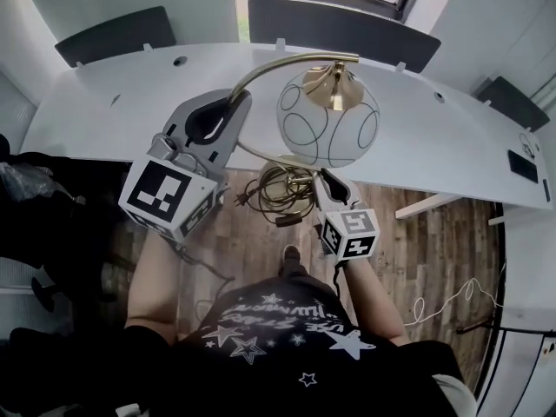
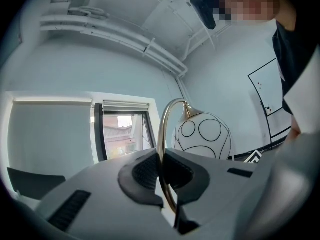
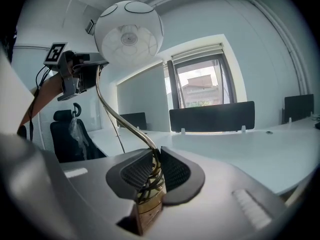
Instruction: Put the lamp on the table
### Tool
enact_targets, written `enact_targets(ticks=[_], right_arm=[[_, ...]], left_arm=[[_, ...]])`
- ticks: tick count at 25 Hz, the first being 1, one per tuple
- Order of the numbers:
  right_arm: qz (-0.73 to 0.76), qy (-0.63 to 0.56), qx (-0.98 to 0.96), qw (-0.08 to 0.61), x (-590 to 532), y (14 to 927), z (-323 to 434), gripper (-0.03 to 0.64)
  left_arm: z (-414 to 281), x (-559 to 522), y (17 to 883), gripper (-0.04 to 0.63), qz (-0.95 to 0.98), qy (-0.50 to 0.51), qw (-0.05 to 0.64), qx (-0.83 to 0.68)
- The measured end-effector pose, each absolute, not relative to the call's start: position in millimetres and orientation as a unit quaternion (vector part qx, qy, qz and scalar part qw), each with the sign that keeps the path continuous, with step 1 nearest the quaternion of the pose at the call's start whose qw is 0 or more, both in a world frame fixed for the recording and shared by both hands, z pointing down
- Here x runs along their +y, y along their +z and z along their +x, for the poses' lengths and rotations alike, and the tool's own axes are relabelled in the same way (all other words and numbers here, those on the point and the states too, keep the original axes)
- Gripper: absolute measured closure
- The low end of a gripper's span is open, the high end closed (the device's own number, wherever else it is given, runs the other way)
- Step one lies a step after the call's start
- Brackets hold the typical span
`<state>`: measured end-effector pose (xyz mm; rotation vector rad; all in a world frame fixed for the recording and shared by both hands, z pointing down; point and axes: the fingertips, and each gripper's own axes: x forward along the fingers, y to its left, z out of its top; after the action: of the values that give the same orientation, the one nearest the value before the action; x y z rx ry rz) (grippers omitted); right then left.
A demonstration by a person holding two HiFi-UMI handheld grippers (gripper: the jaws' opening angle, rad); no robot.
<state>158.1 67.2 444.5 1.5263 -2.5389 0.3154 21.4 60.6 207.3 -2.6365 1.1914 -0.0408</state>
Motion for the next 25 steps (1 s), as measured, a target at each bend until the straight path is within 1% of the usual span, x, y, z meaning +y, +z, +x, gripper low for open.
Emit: enact_targets(ticks=[9, 18, 25], right_arm=[[0.47, 0.116, -0.87, 0.099, -24.8, 457.6, 186.8, 0.574], [0.441, 0.13, -0.88, 0.116, -62.9, 477.1, 208.6, 0.574], [0.42, 0.131, -0.89, 0.117, -78.4, 479.9, 203.6, 0.574]], left_arm=[[55.7, -32.0, 217.8, 0.591, -0.89, -0.038, 0.119, 0.438], [78.3, -65.3, 233.4, 0.591, -0.878, -0.055, 0.115, 0.462], [69.6, -73.4, 239.6, 0.591, -0.867, -0.061, 0.098, 0.484]])
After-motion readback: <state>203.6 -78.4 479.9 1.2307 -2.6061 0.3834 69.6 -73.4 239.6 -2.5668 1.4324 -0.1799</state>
